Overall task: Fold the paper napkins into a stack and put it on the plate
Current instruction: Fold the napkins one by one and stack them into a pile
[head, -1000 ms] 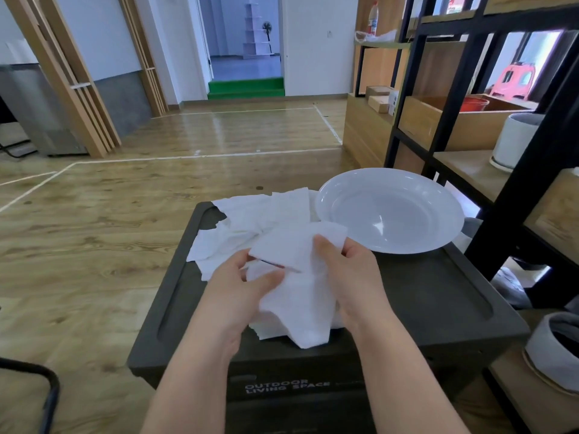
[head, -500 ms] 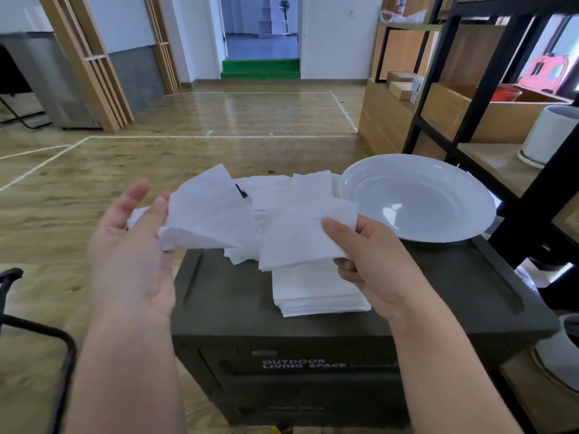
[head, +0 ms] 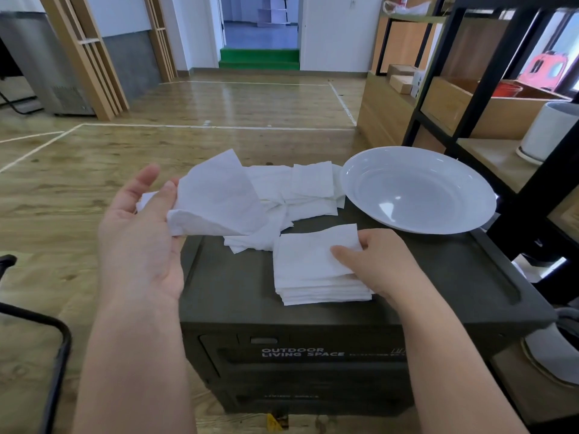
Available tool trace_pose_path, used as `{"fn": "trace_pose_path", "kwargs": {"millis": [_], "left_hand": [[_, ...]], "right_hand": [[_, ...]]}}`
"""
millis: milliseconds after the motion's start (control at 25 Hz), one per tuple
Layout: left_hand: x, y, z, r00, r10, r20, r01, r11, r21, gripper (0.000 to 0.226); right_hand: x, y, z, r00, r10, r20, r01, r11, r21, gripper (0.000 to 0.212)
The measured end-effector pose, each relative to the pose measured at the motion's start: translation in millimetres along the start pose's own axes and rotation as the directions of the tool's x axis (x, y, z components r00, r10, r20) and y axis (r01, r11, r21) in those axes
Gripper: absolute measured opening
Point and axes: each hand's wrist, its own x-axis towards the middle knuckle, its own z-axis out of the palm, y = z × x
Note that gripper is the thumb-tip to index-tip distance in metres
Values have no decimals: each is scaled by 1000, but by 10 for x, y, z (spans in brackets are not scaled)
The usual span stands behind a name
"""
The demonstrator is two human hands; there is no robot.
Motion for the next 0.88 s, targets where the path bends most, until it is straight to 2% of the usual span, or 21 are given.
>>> {"fn": "trace_pose_path", "kwargs": {"millis": [120,240,360,400,440,520,600,640,680,720,800,880], "left_hand": [[6,-15,7,1000,-15,6,15,1000,12,23],[6,-27,20,1000,-18,14,18,1000,12,24],[3,-51,29,1000,-18,16,18,1000,20,26],[1,-60,36,1000,-20,19,20,999,25,26],[-4,-76,49,999,-25,25,25,999,35,25],[-40,-139,116,997,-46,64,41,996,74,23],[-113,-264,230,985,-86,148,63,986,152,23],[-160,-343,291,974,-110,197,71,978,195,24],[-204,-422,351,962,-132,239,73,968,238,24],[-244,-499,397,950,-157,269,79,957,279,24],[-279,-615,435,920,-243,309,128,928,350,23],[-278,-678,414,857,-362,367,191,884,426,28]], "right_hand": [[-1,-5,-24,998,25,63,-26,1000,16,14],[18,20,3,999,25,23,-23,998,-62,17],[3,14,44,993,4,-118,-39,954,-297,42],[-18,-2,40,981,-16,-194,-45,950,-308,53],[-46,-32,31,962,-44,-270,-24,969,-244,63],[-76,-121,5,945,-92,-313,108,994,34,61],[-113,-229,-1,982,-136,-134,175,917,358,50],[-135,-262,14,986,-161,-35,160,885,437,47],[-147,-275,38,984,-175,20,148,882,448,41],[-139,-263,63,984,-179,14,156,893,423,32],[-97,-210,91,984,-157,-85,178,900,397,19],[-53,-150,87,977,-125,-171,188,883,430,17]]}}
